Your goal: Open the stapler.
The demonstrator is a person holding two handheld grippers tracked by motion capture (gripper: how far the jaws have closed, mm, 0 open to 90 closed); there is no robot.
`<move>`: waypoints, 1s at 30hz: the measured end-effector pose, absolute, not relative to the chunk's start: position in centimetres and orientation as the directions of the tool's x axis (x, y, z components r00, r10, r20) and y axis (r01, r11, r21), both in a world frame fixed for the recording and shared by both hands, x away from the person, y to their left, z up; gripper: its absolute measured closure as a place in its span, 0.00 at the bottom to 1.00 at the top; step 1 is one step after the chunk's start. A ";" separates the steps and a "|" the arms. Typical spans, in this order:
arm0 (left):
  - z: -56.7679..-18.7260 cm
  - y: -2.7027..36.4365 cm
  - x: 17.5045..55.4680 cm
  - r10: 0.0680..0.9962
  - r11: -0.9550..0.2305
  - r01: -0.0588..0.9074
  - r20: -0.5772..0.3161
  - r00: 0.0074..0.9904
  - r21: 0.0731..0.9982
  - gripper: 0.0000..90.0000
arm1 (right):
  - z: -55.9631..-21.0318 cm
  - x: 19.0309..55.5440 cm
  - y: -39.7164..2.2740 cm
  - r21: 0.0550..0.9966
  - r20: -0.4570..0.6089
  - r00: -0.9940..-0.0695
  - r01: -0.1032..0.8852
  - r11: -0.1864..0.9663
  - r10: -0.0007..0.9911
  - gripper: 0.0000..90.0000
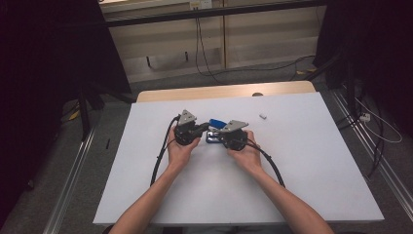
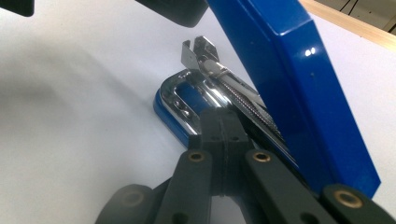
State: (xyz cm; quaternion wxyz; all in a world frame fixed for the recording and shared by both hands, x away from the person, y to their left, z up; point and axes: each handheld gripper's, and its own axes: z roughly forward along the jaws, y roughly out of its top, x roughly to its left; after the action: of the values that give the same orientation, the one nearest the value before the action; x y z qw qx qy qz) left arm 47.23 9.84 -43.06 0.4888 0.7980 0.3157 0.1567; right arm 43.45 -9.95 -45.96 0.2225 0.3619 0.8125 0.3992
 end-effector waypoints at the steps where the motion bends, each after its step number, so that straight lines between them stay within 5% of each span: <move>1: -43.0 9.8 47.3 0.655 -0.319 0.347 -0.059 0.753 0.882 1.00 | -46.0 43.4 -9.9 0.810 -0.074 -0.642 0.407 0.421 0.763 1.00; 30: -42.8 9.8 47.4 0.648 -0.318 0.347 -0.065 0.759 0.882 1.00 | -45.0 43.5 -8.6 0.878 -0.049 -0.608 0.352 0.325 0.792 1.00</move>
State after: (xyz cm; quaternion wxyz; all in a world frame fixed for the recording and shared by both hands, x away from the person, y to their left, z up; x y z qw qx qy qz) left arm 47.35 9.79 -42.78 0.4938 0.7973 0.3118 0.1523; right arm 43.46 -8.59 -44.96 0.2449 0.3687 0.7761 0.4491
